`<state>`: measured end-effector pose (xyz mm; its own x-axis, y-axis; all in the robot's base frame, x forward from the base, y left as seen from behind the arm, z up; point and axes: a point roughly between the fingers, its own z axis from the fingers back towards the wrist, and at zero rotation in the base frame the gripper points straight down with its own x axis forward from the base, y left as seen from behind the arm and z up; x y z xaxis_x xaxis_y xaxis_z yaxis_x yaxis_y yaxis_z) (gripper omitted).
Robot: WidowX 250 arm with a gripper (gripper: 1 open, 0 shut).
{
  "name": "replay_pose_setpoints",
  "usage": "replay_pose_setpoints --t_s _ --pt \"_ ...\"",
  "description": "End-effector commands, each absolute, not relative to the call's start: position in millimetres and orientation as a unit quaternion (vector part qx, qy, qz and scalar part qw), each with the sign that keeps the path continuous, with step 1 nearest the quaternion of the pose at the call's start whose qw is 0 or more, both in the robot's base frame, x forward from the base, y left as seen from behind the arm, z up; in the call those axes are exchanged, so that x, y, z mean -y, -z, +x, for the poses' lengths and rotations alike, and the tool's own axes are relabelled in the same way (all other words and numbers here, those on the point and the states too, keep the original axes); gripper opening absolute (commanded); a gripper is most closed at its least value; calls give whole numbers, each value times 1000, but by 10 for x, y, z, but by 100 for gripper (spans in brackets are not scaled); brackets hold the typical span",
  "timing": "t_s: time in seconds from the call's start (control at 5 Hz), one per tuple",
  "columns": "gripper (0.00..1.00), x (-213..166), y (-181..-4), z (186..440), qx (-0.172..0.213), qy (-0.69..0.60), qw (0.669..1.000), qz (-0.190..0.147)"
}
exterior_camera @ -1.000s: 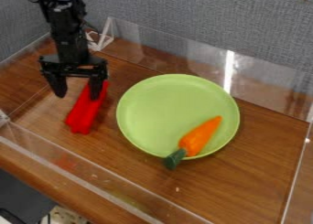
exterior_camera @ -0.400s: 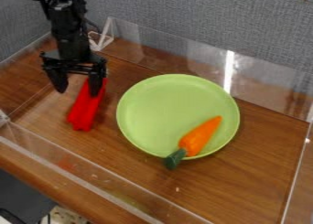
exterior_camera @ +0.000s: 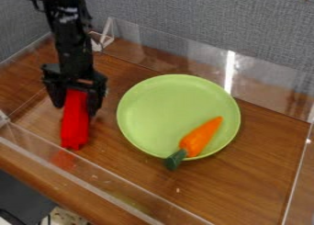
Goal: Put the red object on the right side
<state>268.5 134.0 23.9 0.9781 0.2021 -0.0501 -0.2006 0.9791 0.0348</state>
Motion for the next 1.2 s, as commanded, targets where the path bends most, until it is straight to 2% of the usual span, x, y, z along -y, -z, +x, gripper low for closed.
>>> replay_pose_setpoints --t_s 0.0,0.2,0.4,0.8,1.0 --pt "100 -1454 -311 2738 -9 -88 996 18" --pt "100 -1548 -392 2762 -4 -106 994 15" --pt "0 -1619 -402 2739 -3 -90 996 14" --pt "0 -1288 -382 2887 2 -87 996 21" --pt "0 -1202 -690 2918 13 -81 996 30"
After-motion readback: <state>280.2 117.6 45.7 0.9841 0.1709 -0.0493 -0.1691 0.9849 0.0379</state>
